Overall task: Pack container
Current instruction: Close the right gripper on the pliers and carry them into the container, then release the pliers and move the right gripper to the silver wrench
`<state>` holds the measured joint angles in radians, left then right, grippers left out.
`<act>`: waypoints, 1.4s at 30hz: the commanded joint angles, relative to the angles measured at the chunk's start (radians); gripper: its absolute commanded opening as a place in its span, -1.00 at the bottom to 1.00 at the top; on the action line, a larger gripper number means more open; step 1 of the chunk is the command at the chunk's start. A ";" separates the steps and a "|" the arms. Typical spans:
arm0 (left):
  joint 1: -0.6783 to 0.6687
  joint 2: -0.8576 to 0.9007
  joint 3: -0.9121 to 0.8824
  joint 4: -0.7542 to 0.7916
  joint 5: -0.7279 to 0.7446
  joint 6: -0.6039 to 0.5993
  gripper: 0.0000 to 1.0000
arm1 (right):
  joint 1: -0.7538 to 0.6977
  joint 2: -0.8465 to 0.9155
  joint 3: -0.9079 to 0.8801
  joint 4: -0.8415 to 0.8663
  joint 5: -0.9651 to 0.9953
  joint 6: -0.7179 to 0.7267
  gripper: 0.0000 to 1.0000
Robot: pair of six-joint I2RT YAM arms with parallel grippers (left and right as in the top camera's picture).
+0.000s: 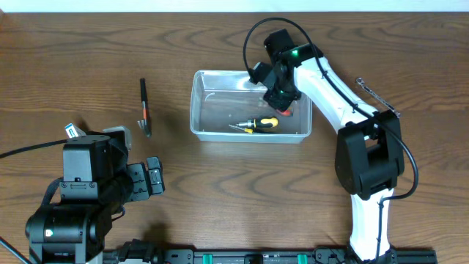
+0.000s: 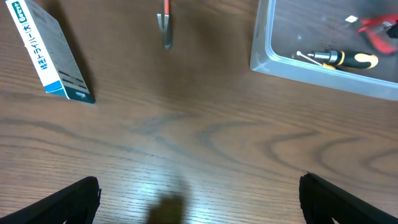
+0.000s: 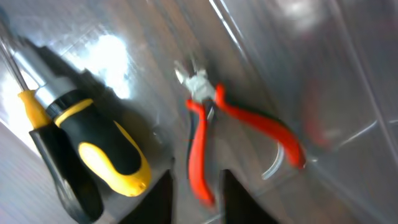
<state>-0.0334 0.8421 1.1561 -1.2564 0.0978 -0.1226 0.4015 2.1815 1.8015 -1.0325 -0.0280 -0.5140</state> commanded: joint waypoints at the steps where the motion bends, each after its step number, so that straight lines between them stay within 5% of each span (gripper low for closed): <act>1: 0.004 0.000 0.006 -0.003 -0.005 0.017 0.96 | -0.004 -0.008 0.008 -0.003 -0.006 -0.006 -0.21; 7: 0.004 0.000 0.006 -0.003 -0.005 0.018 0.96 | 0.000 -0.013 0.016 -0.025 -0.006 0.019 -0.48; 15: 0.004 0.000 0.006 -0.003 -0.005 0.018 0.96 | 0.003 -0.138 0.197 -0.142 0.029 0.079 -0.53; 17: 0.004 0.000 0.006 -0.003 -0.005 0.018 0.96 | -0.017 -0.190 0.261 -0.155 0.087 0.128 -0.17; 19: 0.004 0.000 0.006 -0.003 -0.005 0.018 0.96 | -0.056 -0.245 0.316 -0.167 0.142 0.187 0.54; 22: 0.004 0.000 0.006 -0.003 -0.005 0.018 0.96 | -0.154 -0.304 0.367 -0.205 0.189 0.277 0.72; 26: 0.004 0.000 0.006 -0.003 -0.005 0.018 0.96 | -0.303 -0.320 0.371 -0.312 0.166 0.228 0.97; 31: 0.004 0.000 0.006 -0.003 -0.005 0.018 0.96 | -0.497 -0.235 0.355 -0.411 0.151 -0.009 0.98; 42: 0.004 0.000 0.006 -0.005 -0.005 0.017 0.96 | -0.638 0.008 0.355 -0.342 0.126 -0.090 0.99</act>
<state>-0.0334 0.8425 1.1561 -1.2568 0.0978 -0.1226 -0.2249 2.1441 2.1571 -1.3750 0.1204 -0.5484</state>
